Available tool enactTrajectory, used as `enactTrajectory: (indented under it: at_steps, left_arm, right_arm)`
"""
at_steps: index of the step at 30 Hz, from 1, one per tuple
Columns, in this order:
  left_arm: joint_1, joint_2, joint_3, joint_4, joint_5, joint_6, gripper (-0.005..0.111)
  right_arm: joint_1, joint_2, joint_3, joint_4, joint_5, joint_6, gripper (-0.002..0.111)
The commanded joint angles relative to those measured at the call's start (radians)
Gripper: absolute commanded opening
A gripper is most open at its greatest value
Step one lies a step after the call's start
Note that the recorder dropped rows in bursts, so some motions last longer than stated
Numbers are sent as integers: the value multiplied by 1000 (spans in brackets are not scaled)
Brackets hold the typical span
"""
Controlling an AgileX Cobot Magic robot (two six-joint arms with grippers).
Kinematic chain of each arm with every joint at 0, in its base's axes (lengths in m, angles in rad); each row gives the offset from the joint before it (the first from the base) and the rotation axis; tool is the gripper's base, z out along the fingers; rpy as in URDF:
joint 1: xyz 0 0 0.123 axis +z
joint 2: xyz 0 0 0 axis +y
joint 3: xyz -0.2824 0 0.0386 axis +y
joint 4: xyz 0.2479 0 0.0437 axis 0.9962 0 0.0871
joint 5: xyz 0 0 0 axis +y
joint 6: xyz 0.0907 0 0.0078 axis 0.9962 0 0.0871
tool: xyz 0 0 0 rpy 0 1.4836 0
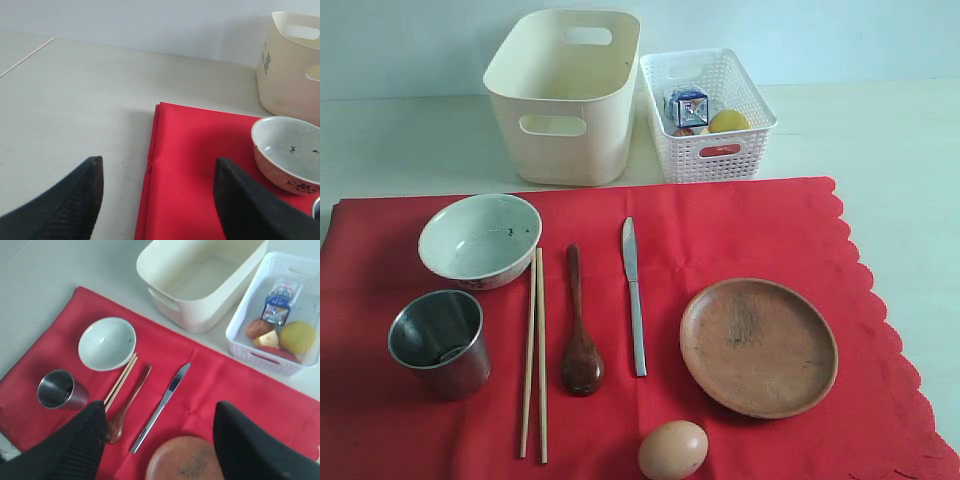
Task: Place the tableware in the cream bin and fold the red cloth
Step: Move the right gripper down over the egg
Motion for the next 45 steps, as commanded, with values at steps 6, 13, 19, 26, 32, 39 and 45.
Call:
enactTrajectory:
  at_steps: [6,13,19,26,32,39,45]
  left_arm:
    - [1,-6,0,5,-6,6,62]
    - [1,-6,0,5,-6,6,62]
    - [1,-6,0,5,-6,6,62]
    - [1,-6,0,5,-6,6,62]
    - [1,-6,0,5,-6,6,62]
    - [1,-6,0,5,-6,6,62]
    - [1,-6,0,5,-6,6,62]
  right_arm:
    - [-3,-146,314,129,-1,-159,59]
    - [-3,-200,540,273,-1,-341,59]
    - [-3,-204,684,346,-1,-508,59]
    - [-3,-204,791,387,-33,-719,59]
    - [-3,-204,938,463,-44,-1199,59]
    - [71,-185,977,470,-116,-1337,59]
    - [272,-85,977,349,-307,-1337,59]
